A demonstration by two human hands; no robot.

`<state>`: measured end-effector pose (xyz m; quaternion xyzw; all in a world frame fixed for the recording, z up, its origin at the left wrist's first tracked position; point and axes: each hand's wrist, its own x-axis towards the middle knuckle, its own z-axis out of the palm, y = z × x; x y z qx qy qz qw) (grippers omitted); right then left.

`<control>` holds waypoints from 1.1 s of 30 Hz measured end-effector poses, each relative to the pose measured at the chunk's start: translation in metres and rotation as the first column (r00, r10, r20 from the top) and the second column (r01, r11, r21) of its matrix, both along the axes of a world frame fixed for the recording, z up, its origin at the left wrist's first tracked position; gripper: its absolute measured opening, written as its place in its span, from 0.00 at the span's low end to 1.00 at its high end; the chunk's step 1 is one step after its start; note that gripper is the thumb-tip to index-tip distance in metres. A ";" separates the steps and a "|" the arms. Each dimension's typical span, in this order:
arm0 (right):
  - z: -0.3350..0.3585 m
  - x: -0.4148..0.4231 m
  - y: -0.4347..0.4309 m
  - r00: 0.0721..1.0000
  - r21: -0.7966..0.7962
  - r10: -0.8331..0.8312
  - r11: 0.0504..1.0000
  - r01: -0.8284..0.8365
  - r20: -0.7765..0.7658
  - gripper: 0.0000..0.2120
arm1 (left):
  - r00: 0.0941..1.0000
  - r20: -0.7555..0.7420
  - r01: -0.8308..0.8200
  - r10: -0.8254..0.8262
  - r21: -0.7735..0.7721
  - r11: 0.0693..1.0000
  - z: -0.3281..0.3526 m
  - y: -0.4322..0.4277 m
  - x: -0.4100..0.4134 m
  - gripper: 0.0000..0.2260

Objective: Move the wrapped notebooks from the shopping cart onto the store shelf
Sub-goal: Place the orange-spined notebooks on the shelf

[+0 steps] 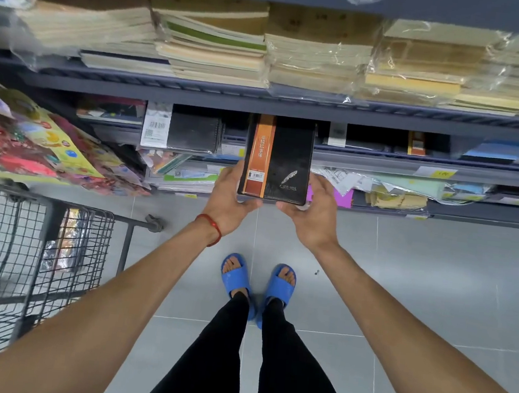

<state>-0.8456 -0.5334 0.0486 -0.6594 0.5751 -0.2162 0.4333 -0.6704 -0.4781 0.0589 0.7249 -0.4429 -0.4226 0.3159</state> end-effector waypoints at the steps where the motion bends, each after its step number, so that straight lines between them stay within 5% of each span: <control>1: -0.002 0.002 -0.002 1.000 0.001 -0.003 1.000 0.003 0.006 0.32 | 0.999 0.035 -0.008 0.008 -0.016 1.000 -0.005 -0.003 0.001 0.34; 22: -0.023 0.042 -0.051 0.990 -0.046 -0.134 0.990 0.132 -0.044 0.34 | 0.981 -0.067 -0.187 0.184 -0.047 0.981 -0.042 -0.062 0.027 0.33; 33: -0.035 0.048 -0.069 0.981 -0.092 -0.180 0.981 0.173 -0.072 0.37 | 0.979 0.078 -0.179 0.189 -0.112 0.977 -0.051 -0.081 0.023 0.29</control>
